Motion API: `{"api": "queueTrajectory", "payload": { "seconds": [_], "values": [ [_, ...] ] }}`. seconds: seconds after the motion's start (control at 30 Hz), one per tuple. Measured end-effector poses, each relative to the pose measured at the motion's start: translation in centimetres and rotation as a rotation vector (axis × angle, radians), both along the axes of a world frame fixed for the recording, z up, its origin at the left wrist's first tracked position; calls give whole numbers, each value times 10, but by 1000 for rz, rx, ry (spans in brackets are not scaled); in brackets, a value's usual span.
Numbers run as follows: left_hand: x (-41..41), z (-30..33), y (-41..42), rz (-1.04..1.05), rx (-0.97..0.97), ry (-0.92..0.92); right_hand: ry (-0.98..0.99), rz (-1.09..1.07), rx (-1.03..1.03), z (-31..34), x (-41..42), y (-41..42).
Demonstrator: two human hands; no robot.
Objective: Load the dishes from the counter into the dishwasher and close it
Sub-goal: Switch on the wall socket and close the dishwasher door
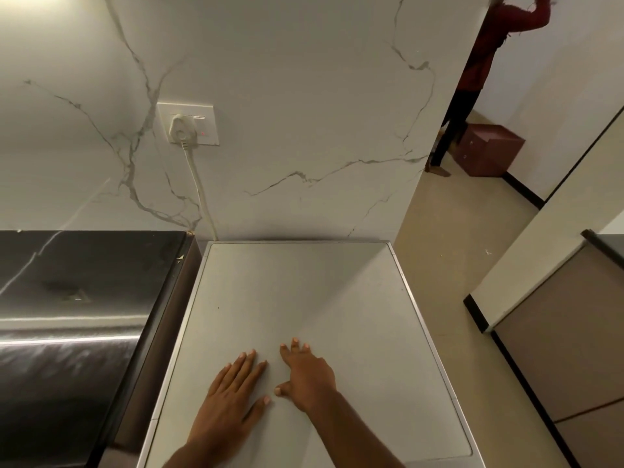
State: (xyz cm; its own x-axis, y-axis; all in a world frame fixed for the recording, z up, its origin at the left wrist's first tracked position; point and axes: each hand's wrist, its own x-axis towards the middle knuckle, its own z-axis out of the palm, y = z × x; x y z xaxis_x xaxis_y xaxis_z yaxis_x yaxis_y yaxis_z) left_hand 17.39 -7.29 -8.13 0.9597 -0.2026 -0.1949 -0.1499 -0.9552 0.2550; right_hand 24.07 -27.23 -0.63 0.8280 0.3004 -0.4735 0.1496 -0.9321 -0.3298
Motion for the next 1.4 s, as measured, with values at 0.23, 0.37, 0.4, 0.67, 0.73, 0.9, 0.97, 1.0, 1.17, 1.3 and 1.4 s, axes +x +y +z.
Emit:
{"api": "queueTrajectory", "payload": {
  "seconds": [0.23, 0.37, 0.4, 0.67, 0.73, 0.9, 0.97, 1.0, 1.17, 1.3, 1.4],
  "values": [
    [-17, 11, 2, -26, -66, -101, -111, 29, 90, -16, -17, -16],
    [-46, 18, 9, -47, -76, -85, -221, 73, 138, -32, -35, -20],
    [-53, 22, 12, -57, -87, -74, -246, 101, 151, -36, -44, -20],
    [-98, 47, 56, -337, 15, 25, -396, 204, 131, -55, -82, -37],
    [-96, 49, 66, -444, 118, 53, -389, 215, 130, -54, -88, -48],
    [-102, 42, 93, -566, 266, -46, -418, 177, 110, -56, -110, -70],
    [-112, 36, 96, -553, 280, -100, -478, 169, 119, -56, -115, -72],
    [-114, 34, 96, -545, 269, -123, -494, 158, 131, -55, -116, -71],
    [-114, 27, 99, -501, 235, -178, -509, 53, 146, -53, -125, -66],
    [-122, 23, 97, -474, 284, -197, -514, -16, 120, -51, -145, -67],
    [-122, 22, 96, -484, 323, -221, -536, -40, 127, -49, -148, -66]
  ]
}}
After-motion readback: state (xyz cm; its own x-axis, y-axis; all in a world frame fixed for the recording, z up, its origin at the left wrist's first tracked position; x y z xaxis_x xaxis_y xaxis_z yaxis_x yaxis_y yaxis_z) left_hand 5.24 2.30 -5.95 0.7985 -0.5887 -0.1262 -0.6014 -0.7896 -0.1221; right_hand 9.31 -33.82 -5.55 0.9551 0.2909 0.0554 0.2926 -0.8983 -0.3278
